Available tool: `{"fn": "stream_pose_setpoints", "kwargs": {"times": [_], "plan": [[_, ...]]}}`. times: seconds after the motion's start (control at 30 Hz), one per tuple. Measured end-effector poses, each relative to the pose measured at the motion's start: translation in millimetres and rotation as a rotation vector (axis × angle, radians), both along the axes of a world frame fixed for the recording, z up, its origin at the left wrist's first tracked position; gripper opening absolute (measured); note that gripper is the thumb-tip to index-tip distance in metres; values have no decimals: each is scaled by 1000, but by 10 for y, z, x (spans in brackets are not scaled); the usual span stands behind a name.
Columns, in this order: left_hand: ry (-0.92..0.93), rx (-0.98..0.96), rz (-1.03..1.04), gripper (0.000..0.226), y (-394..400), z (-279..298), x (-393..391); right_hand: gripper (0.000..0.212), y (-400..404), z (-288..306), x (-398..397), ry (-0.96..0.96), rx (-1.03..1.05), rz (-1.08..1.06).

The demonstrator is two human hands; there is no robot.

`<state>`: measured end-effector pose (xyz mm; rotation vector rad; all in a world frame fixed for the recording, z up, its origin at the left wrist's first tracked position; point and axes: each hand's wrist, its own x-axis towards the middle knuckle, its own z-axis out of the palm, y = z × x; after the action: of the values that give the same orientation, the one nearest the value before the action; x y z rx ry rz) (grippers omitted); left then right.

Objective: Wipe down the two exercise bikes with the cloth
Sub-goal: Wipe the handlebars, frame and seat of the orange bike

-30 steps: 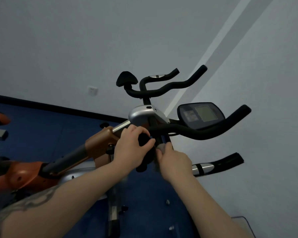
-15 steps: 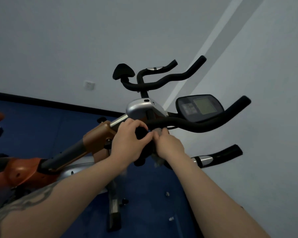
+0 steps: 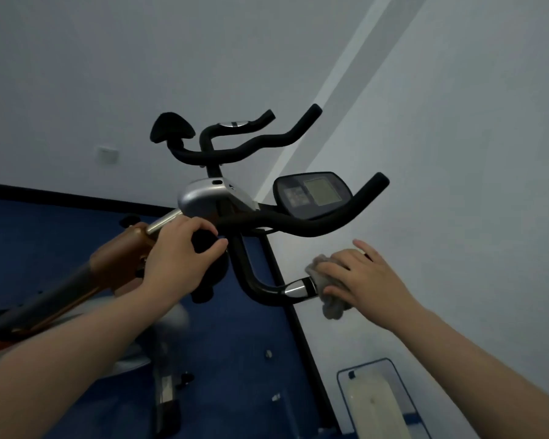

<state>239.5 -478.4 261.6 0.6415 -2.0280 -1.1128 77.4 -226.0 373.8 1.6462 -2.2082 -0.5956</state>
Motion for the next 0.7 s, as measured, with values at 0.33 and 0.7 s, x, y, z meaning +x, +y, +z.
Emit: {"fn": "stream_pose_setpoints", "kwargs": {"times": [0.33,0.7], "plan": [[3,27,49,18,36,1,-11,20,-982,-754,740,-89,-81,-217],[17,31,19,16,49,30,27,48,-1657,-652,612,-474,-57,-629]]}}
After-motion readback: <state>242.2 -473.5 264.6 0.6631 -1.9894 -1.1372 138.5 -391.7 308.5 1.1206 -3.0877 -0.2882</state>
